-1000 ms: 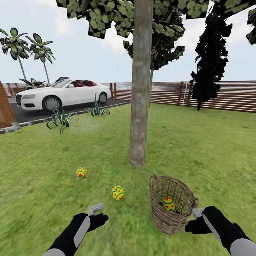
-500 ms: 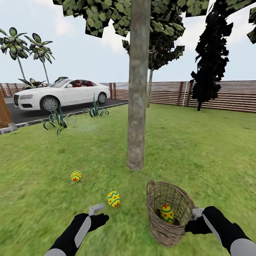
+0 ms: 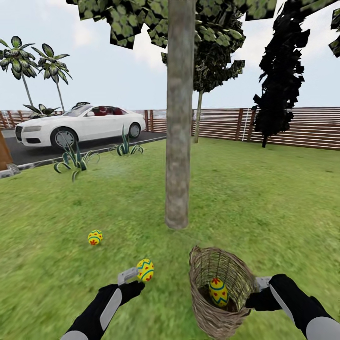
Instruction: Take the three Easter eggs out of the wicker basket on the lawn in the garden, then place them on the lawn next to a single tree (choose any tree) so that all three eggs are next to the same tree and none are left in the basket.
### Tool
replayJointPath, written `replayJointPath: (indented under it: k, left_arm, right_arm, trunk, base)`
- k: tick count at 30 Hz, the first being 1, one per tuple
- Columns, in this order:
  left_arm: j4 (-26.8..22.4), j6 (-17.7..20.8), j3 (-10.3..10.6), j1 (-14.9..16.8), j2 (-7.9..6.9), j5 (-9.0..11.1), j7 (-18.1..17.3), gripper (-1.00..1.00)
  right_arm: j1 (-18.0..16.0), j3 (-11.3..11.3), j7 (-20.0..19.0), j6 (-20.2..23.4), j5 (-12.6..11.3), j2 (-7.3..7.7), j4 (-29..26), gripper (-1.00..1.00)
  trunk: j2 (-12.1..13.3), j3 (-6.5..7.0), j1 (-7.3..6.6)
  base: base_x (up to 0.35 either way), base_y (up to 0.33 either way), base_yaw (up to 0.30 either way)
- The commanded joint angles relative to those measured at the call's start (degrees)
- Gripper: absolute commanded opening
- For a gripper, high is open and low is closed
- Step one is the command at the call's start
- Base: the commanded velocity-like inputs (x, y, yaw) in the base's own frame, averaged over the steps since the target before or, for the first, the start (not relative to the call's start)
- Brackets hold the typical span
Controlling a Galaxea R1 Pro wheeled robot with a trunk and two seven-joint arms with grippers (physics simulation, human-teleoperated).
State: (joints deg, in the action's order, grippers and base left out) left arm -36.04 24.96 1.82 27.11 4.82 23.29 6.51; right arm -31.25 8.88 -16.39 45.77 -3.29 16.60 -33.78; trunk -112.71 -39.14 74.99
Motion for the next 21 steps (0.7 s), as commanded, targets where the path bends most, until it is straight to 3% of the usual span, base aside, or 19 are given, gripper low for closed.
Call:
replayJointPath:
  k: [1,7,21]
  left_arm:
    - [0.1,0.1,0.5,0.0,0.24,0.5,0.5,1.00]
    - [0.3,0.0,2.6,0.0,0.61,0.5,0.5,1.00]
    - [-0.5,0.6,2.7,0.0,0.04,0.6,0.2,1.00]
  right_arm:
    - [0.0,0.4,0.0,0.2,-0.3,0.09,-0.1,1.00]
    - [0.0,0.4,0.0,0.2,-0.3,0.10,-0.1,1.00]
    - [0.0,0.4,0.0,0.2,-0.3,0.18,-0.1,1.00]
  trunk:
    - [0.0,-0.06,-0.02]
    - [0.0,-0.06,-0.02]
    - [0.0,-0.06,-0.02]
  base:
    - [-0.102,-0.251,0.000]
    - [-0.106,-0.285,0.000]
    - [-0.085,-0.305,0.000]
